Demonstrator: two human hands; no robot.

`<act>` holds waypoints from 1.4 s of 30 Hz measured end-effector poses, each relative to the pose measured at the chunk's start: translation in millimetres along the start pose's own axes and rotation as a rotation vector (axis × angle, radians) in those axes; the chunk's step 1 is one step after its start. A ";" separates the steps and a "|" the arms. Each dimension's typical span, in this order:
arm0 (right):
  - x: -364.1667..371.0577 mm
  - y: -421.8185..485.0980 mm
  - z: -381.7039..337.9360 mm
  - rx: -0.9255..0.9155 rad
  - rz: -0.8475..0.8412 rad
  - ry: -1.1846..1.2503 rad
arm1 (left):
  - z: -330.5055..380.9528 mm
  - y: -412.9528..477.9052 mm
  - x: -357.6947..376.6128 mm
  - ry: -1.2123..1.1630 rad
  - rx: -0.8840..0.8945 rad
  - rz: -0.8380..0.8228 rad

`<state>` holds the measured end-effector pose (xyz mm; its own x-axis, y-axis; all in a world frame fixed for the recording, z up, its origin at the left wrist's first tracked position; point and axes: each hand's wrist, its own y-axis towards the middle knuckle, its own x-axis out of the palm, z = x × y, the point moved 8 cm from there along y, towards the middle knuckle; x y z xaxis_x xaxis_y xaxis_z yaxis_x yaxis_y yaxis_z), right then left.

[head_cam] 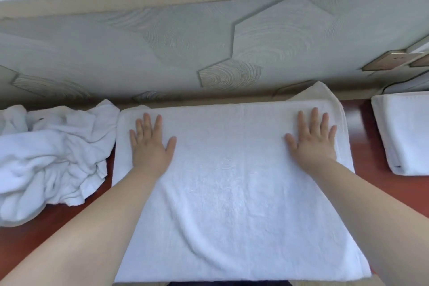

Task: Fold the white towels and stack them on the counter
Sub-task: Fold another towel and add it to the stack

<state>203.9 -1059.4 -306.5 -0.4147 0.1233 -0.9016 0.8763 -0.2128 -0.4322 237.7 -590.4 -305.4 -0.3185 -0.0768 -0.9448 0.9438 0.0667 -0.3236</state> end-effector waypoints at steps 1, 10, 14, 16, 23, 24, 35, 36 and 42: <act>2.5 -16.1 -19.3 -0.071 0.020 -0.014 | 16.4 -10.8 -0.7 -0.016 0.077 0.003; 59.0 -110.8 -24.0 -0.309 0.103 -0.092 | 40.7 -163.6 62.4 0.013 0.363 -0.039; 57.5 -102.0 -10.5 -0.300 0.096 -0.123 | 27.6 -177.0 64.8 0.106 0.350 -0.063; 55.5 -101.2 -10.8 -0.275 0.084 -0.127 | 30.9 -194.3 68.5 0.142 0.366 -0.087; 91.0 -194.2 -11.2 -0.456 0.059 -0.116 | 77.9 -265.4 97.9 0.239 0.554 -0.136; 96.9 -205.0 13.5 -0.409 0.048 -0.111 | 78.6 -265.6 97.3 0.247 0.542 -0.138; 108.8 -256.3 85.3 -0.375 -0.043 -0.132 | 176.5 -307.9 114.0 0.267 0.609 -0.263; 117.5 -266.7 81.4 -0.404 -0.047 -0.137 | 188.6 -315.2 117.3 0.247 0.588 -0.269; 134.2 -288.8 135.7 -0.258 -0.039 -0.109 | 169.1 -322.1 118.7 0.141 0.322 -0.325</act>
<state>-138.2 -1112.9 -305.4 -0.4612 0.0191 -0.8871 0.8867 0.0455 -0.4600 -89.3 -789.2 -304.6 -0.5892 0.0950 -0.8024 0.7656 -0.2519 -0.5920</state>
